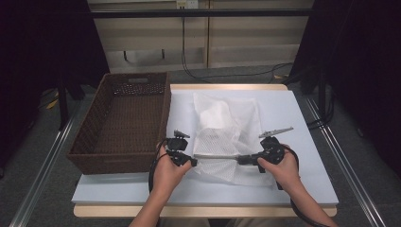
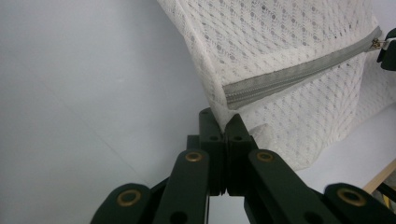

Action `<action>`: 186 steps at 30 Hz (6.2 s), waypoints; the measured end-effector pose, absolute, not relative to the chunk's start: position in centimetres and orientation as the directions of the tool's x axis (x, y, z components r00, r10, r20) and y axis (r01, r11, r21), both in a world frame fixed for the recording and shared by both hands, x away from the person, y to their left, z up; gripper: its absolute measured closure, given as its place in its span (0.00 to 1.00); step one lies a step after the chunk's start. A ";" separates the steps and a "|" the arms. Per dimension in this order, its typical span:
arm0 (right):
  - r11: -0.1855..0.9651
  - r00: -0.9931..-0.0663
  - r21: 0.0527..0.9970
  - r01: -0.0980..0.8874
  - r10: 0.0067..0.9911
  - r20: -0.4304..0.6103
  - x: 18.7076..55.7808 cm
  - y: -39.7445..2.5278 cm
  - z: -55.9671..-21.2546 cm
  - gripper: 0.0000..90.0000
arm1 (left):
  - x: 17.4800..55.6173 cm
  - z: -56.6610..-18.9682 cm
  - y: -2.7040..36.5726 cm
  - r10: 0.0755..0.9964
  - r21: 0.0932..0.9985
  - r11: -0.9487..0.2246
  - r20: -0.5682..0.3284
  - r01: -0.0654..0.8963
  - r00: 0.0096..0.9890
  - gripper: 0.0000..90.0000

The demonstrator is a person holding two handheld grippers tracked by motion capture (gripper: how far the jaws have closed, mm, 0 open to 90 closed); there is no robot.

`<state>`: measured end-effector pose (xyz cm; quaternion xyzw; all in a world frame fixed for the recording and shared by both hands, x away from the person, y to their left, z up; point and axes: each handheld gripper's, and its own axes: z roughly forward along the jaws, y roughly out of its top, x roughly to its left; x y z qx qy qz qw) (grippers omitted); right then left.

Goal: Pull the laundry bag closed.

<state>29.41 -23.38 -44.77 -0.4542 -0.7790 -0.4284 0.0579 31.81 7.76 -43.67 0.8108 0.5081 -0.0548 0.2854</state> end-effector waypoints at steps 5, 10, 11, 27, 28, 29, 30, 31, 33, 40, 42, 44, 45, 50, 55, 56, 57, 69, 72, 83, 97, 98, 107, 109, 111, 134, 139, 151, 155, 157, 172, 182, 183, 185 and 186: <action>0.220 -0.582 0.617 0.755 0.658 0.477 29.3 -23.6 -44.7 0.96 | 31.8 -43.6 7.8 0.790 0.408 -0.330 -0.374 0.851 0.486 0.99; 0.226 -0.583 0.617 0.754 0.661 0.471 29.3 -23.7 -44.6 0.96 | 31.8 -43.6 7.8 0.792 0.406 -0.329 -0.373 0.853 0.483 0.99; 0.228 -0.584 0.617 0.753 0.664 0.467 29.3 -23.7 -44.6 0.96 | 31.8 -43.7 7.8 0.794 0.403 -0.325 -0.376 0.856 0.478 0.99; 0.222 -0.576 0.612 0.759 0.667 0.473 28.6 -24.2 -44.6 0.96 | 31.7 -43.7 7.6 0.792 0.397 -0.333 -0.375 0.855 0.482 0.99; 0.225 -0.576 0.612 0.758 0.670 0.468 28.7 -24.2 -44.6 0.96 | 31.7 -43.7 7.5 0.793 0.396 -0.326 -0.379 0.858 0.476 0.99; 0.225 -0.577 0.614 0.756 0.671 0.465 28.7 -24.1 -44.6 0.96 | 31.7 -43.7 7.6 0.793 0.398 -0.331 -0.374 0.856 0.481 0.99; 0.228 -0.581 0.617 0.753 0.671 0.461 28.7 -24.1 -44.6 0.96 | 31.7 -43.7 7.6 0.793 0.398 -0.331 -0.374 0.856 0.481 0.99; 0.228 -0.580 0.616 0.754 0.672 0.461 28.7 -24.1 -44.6 0.96 | 31.6 -43.7 7.6 0.792 0.397 -0.324 -0.383 0.859 0.475 0.99; 0.227 -0.580 0.617 0.753 0.670 0.462 28.7 -24.1 -44.6 0.96 | 31.6 -43.6 7.7 0.791 0.399 -0.332 -0.376 0.855 0.483 0.99; 0.212 -0.576 0.619 0.756 0.664 0.477 28.8 -24.3 -44.6 0.96 | 31.5 -43.5 7.7 0.788 0.410 -0.332 -0.373 0.849 0.489 0.99; 0.215 -0.579 0.620 0.755 0.662 0.476 28.8 -24.3 -44.6 0.96 | 31.5 -43.4 7.7 0.789 0.412 -0.332 -0.372 0.848 0.490 0.99; 0.218 -0.580 0.619 0.754 0.662 0.474 28.8 -24.2 -44.6 0.96 | 31.4 -43.4 7.8 0.785 0.410 -0.335 -0.377 0.848 0.492 0.99; 0.220 -0.581 0.620 0.754 0.663 0.472 28.8 -24.3 -44.6 0.96 | 31.4 -43.5 7.8 0.783 0.409 -0.335 -0.380 0.849 0.492 0.99; 0.210 -0.577 0.621 0.755 0.662 0.478 28.8 -24.5 -44.6 0.96 | 31.4 -43.4 7.7 0.776 0.421 -0.347 -0.374 0.838 0.509 0.99; 0.210 -0.580 0.623 0.753 0.659 0.479 28.8 -24.5 -44.7 0.96 | 31.4 -43.4 8.0 0.761 0.434 -0.355 -0.380 0.828 0.525 0.99; 0.208 -0.579 0.623 0.754 0.659 0.480 28.8 -24.5 -44.7 0.96 | 31.3 -43.5 8.0 0.763 0.436 -0.343 -0.387 0.832 0.517 0.99; 0.208 -0.578 0.623 0.754 0.660 0.480 28.8 -24.6 -44.7 0.96 | 31.3 -43.4 8.0 0.761 0.433 -0.344 -0.391 0.833 0.518 0.99; 0.205 -0.577 0.625 0.753 0.662 0.478 28.8 -24.8 -44.5 0.96 | 31.2 -43.3 8.0 0.760 0.432 -0.334 -0.402 0.838 0.510 0.99; 0.204 -0.579 0.625 0.753 0.657 0.483 28.9 -24.9 -44.4 0.96 | 31.2 -43.3 8.0 0.760 0.428 -0.333 -0.406 0.840 0.508 0.99; 0.200 -0.575 0.619 0.759 0.652 0.494 29.0 -25.1 -44.5 0.96 | 31.0 -43.3 7.8 0.762 0.410 -0.350 -0.399 0.842 0.511 0.99; 0.177 -0.556 0.614 0.769 0.658 0.507 29.2 -26.0 -44.5 0.96 | 31.0 -43.0 8.1 0.774 0.401 -0.353 -0.382 0.845 0.505 0.99; 0.177 -0.556 0.614 0.769 0.658 0.507 29.2 -26.0 -44.5 0.96 | 31.0 -43.1 8.1 0.772 0.403 -0.355 -0.383 0.844 0.507 0.99; 0.156 -0.539 0.611 0.776 0.668 0.514 29.3 -26.9 -44.5 0.97 | 31.0 -43.2 8.0 0.778 0.396 -0.356 -0.376 0.846 0.503 0.99; 0.158 -0.537 0.608 0.778 0.669 0.514 29.3 -26.9 -44.5 0.96 | 31.0 -43.3 7.9 0.782 0.392 -0.361 -0.367 0.846 0.504 0.99; 0.167 -0.538 0.607 0.777 0.676 0.503 29.3 -26.8 -44.5 0.96 | 31.0 -43.4 7.9 0.781 0.388 -0.362 -0.369 0.848 0.503 0.99; 0.139 -0.518 0.610 0.780 0.690 0.506 29.1 -28.1 -44.3 0.96 | 31.0 -43.5 7.7 0.787 0.378 -0.367 -0.362 0.850 0.500 0.99; 0.141 -0.514 0.610 0.780 0.700 0.496 29.1 -28.3 -44.2 0.96 | 31.0 -43.4 7.7 0.786 0.383 -0.368 -0.358 0.847 0.503 0.99; 0.138 -0.520 0.612 0.779 0.687 0.507 29.3 -28.6 -44.2 0.96 | 31.0 -43.4 7.8 0.788 0.386 -0.364 -0.357 0.848 0.501 0.99; 0.137 -0.522 0.614 0.778 0.685 0.508 29.2 -28.6 -44.1 0.96 | 31.0 -43.4 7.8 0.787 0.387 -0.364 -0.358 0.847 0.502 0.99; 0.138 -0.522 0.613 0.778 0.686 0.507 29.2 -28.6 -44.1 0.96 | 30.9 -43.4 7.8 0.786 0.388 -0.366 -0.358 0.846 0.504 0.99; 0.141 -0.520 0.606 0.783 0.682 0.514 29.2 -28.8 -44.2 0.96 | 31.0 -43.4 8.0 0.785 0.381 -0.359 -0.370 0.852 0.496 0.99; 0.141 -0.517 0.604 0.784 0.686 0.511 29.1 -28.8 -44.2 0.96 | 31.0 -43.3 8.0 0.785 0.380 -0.359 -0.371 0.852 0.496 0.99; 0.147 -0.519 0.603 0.784 0.688 0.507 29.0 -28.7 -44.2 0.96 | 31.0 -43.3 8.1 0.786 0.378 -0.360 -0.370 0.853 0.496 0.99; 0.148 -0.519 0.602 0.784 0.689 0.506 29.0 -28.7 -44.2 0.96 | 31.0 -43.3 8.1 0.787 0.381 -0.349 -0.377 0.856 0.488 0.99; 0.147 -0.519 0.602 0.785 0.686 0.510 29.0 -28.7 -44.2 0.96 | 31.0 -43.3 8.1 0.788 0.379 -0.349 -0.377 0.857 0.488 0.99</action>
